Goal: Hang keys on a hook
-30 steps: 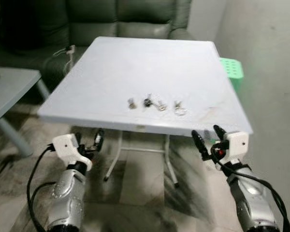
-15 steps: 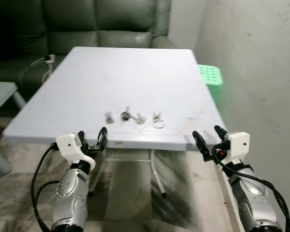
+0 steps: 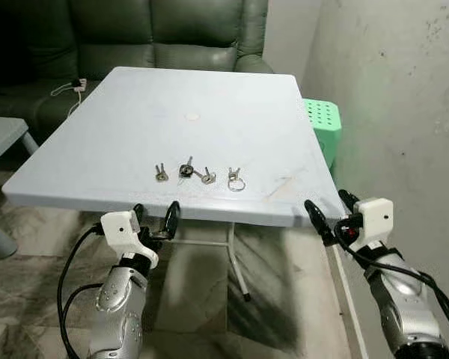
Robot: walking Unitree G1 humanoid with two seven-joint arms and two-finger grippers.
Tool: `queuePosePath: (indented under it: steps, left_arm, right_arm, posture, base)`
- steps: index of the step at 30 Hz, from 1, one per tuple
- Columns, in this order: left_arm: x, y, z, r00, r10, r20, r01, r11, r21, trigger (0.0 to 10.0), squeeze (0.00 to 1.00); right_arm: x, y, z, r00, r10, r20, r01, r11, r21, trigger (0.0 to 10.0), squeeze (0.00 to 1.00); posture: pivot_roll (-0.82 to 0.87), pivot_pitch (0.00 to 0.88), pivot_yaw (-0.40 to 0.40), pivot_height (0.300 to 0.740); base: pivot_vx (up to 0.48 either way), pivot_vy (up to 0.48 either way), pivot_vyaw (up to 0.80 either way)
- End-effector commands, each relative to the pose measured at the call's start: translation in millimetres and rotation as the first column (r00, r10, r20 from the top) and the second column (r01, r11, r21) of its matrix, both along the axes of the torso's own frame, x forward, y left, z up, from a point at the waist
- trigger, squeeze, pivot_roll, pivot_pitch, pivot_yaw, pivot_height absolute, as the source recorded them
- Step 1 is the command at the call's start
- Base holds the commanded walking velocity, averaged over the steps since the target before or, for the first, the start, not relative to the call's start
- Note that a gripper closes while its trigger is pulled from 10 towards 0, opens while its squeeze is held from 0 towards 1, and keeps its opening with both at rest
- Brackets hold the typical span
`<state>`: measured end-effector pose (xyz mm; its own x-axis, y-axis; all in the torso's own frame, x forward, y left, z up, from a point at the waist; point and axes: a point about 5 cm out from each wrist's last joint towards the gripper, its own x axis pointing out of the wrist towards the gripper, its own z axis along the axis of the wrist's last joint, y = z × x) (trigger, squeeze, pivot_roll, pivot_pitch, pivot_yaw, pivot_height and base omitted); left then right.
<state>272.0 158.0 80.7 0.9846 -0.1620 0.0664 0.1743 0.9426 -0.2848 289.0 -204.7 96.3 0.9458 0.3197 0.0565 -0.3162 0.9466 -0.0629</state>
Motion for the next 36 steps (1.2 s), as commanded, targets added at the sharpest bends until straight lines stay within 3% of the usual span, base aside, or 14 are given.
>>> queuePosePath:
  steps: [1,6,36]
  left_arm:
    - [1.8,-4.3,3.7,1.0,-0.006,0.01,0.006,1.0,-0.002,10.0,0.0]
    - [1.9,-2.8,1.9,1.0,0.009,-0.006,-0.01,1.0,-0.016,10.0,0.0]
    - [3.5,0.4,0.8,1.0,0.023,-0.02,-0.024,0.999,-0.041,10.0,0.0]
  right_arm:
    - [2.5,-3.0,0.5,1.0,-0.001,-0.013,0.001,1.0,-0.009,10.0,0.0]
    - [2.3,1.2,-0.1,1.0,0.01,-0.014,-0.01,1.0,-0.003,10.0,0.0]
    - [-5.1,-2.0,-3.9,1.0,0.008,-0.029,-0.009,1.0,-0.003,10.0,0.0]
  posture:
    - [0.01,0.048,-0.077,0.74]
    - [0.01,0.047,-0.08,0.74]
    - [0.0,0.053,-0.084,0.74]
  base:
    - [0.0,0.0,0.0]
    - [0.0,0.096,0.0]
    - [0.0,0.388,0.0]
